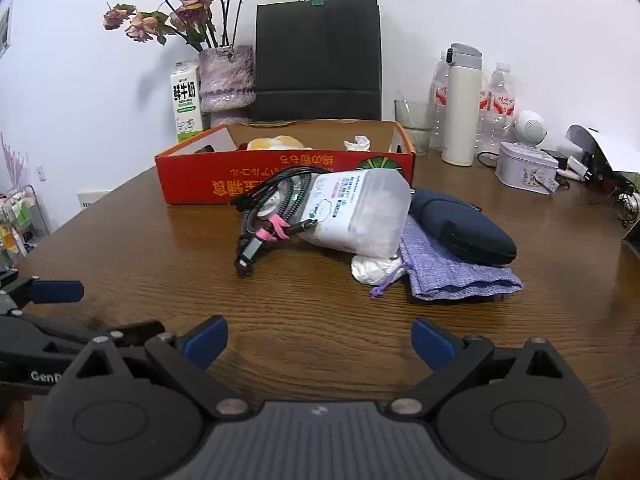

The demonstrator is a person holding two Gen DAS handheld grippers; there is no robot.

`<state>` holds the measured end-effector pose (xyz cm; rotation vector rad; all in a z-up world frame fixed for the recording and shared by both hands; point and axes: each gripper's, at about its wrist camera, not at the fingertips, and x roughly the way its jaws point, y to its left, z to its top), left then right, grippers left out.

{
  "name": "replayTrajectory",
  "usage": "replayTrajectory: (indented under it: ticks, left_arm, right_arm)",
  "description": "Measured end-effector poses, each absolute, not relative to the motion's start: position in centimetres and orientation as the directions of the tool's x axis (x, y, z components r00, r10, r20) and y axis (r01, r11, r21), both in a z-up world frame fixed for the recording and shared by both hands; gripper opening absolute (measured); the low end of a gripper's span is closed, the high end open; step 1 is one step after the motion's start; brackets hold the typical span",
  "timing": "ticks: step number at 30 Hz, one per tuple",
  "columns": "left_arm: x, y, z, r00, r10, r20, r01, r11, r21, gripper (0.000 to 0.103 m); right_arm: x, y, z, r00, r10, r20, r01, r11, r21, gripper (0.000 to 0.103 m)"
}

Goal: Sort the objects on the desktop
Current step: 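Move both tools back over the remaining objects on the table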

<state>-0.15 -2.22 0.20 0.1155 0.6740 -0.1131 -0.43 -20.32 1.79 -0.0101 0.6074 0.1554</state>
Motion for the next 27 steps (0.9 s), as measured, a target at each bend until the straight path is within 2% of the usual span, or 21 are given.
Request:
replayTrajectory:
  ticks: [9, 27]
  left_arm:
    - [-0.1, -2.1, -0.3, 0.769, -0.076, -0.634, 0.144, 0.988, 0.057, 0.103]
    - [0.7, -3.4, 0.2, 0.772, -0.094, -0.629, 0.164, 0.985, 0.055, 0.103]
  right_arm:
    - [-0.2, -20.9, 0.7, 0.792, 0.14, -0.594, -0.144, 0.989, 0.04, 0.098]
    - [-0.1, -22.2, 0.9, 0.797, 0.135, -0.589, -0.131, 0.99, 0.05, 0.098]
